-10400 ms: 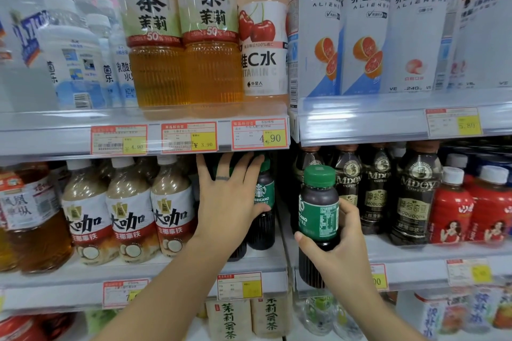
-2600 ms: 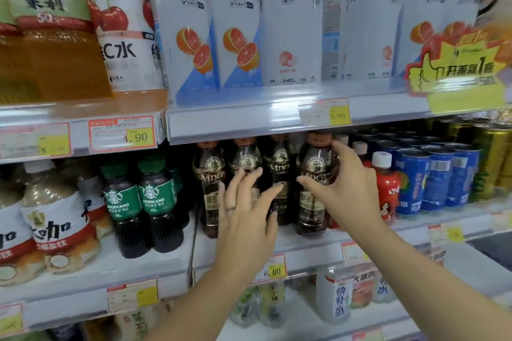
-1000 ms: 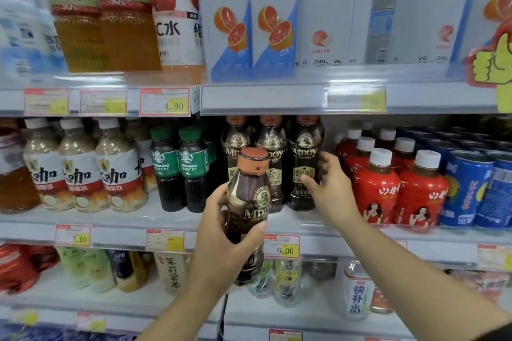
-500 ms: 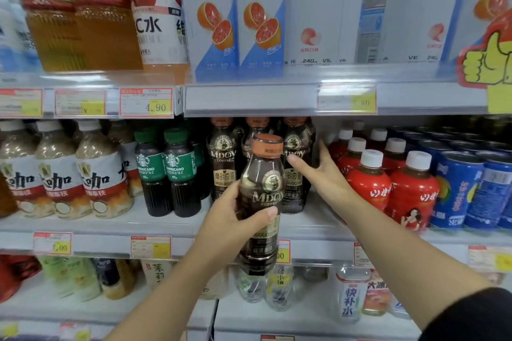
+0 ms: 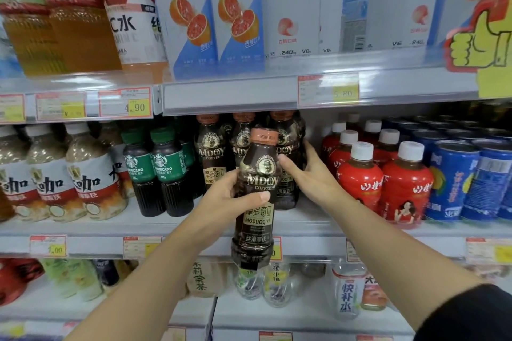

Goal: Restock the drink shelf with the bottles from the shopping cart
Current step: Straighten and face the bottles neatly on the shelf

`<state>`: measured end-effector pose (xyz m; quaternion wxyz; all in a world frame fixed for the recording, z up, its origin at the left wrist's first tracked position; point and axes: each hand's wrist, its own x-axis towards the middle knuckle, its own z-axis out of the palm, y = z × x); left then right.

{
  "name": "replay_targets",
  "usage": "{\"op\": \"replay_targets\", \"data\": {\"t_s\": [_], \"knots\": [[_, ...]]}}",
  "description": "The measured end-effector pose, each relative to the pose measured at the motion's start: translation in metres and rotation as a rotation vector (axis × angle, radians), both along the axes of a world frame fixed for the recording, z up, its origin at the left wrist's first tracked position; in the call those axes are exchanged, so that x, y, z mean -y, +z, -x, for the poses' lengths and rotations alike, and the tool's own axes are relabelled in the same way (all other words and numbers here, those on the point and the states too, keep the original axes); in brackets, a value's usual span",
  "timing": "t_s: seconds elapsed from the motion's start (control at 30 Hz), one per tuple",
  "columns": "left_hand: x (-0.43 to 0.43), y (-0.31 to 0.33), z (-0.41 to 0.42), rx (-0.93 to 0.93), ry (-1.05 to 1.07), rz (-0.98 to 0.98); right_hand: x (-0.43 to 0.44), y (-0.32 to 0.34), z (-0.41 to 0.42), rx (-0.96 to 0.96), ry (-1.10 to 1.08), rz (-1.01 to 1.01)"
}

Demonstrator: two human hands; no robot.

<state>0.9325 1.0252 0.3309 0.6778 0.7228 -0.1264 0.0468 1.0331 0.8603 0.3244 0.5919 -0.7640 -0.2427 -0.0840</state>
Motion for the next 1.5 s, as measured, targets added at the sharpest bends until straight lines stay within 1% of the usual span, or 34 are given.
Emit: {"op": "replay_targets", "data": {"t_s": [0.17, 0.47, 0.6, 0.87, 1.13, 1.23, 1.33, 1.37, 1.4, 1.43, 1.5], "knots": [[0.0, -0.009, -0.004, -0.015, 0.027, 0.035, 0.001, -0.001, -0.004, 0.016, 0.009, -0.001], [0.006, -0.012, -0.003, -0.028, 0.061, 0.026, 0.001, -0.005, -0.008, 0.069, -0.033, -0.006], [0.01, -0.01, -0.001, -0.03, 0.083, 0.055, 0.0, -0.006, -0.01, 0.061, -0.064, 0.001], [0.007, -0.014, -0.003, -0.049, 0.096, 0.079, -0.003, -0.002, -0.006, 0.066, -0.057, 0.028], [0.003, -0.015, -0.005, -0.056, 0.06, 0.092, -0.01, -0.001, -0.006, 0.075, -0.059, 0.025], [0.002, -0.014, -0.004, -0.06, 0.068, 0.075, -0.014, 0.003, -0.002, 0.069, -0.038, 0.044], [0.002, -0.014, -0.001, -0.073, 0.073, 0.061, -0.011, 0.01, 0.008, 0.032, -0.022, 0.01], [0.002, -0.015, 0.0, -0.072, 0.073, 0.064, -0.008, 0.014, 0.014, 0.055, -0.027, 0.011], [0.003, -0.015, 0.002, -0.069, 0.074, 0.076, -0.002, 0.019, 0.022, 0.106, -0.038, 0.049], [0.004, -0.015, 0.004, -0.061, 0.078, 0.09, 0.005, 0.025, 0.029, 0.185, -0.056, 0.129], [0.008, -0.016, 0.007, -0.047, 0.095, 0.106, 0.022, 0.038, 0.039, 0.373, -0.119, 0.407]]}}
